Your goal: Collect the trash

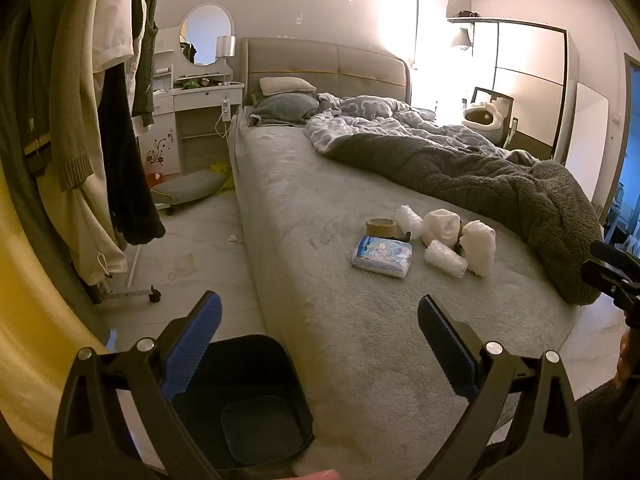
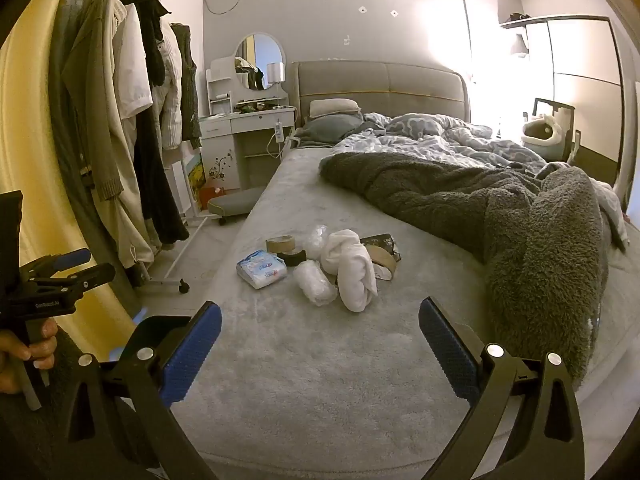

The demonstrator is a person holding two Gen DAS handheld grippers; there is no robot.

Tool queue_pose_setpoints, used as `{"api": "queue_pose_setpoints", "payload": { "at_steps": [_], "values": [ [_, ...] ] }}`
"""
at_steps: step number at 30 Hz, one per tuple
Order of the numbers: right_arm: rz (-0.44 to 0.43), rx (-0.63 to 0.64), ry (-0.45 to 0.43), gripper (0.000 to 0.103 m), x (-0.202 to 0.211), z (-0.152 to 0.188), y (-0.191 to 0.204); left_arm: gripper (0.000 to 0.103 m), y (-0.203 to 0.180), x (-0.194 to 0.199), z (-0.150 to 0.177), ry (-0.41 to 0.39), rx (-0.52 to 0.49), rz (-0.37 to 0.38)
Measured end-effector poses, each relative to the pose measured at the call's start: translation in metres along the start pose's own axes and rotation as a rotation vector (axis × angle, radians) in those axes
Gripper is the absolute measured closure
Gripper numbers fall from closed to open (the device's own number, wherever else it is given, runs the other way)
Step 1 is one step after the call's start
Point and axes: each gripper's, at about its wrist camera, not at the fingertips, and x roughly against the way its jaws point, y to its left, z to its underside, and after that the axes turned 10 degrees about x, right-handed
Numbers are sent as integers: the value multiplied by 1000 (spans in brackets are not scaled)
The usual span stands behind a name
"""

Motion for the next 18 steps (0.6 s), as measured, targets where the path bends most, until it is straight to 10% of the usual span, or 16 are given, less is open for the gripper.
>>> {"api": "queue_pose_setpoints", "payload": {
  "at_steps": [18],
  "values": [
    [8,0,5,3,0,0,-1,3,0,-1,0,3,1,5]
  ]
}}
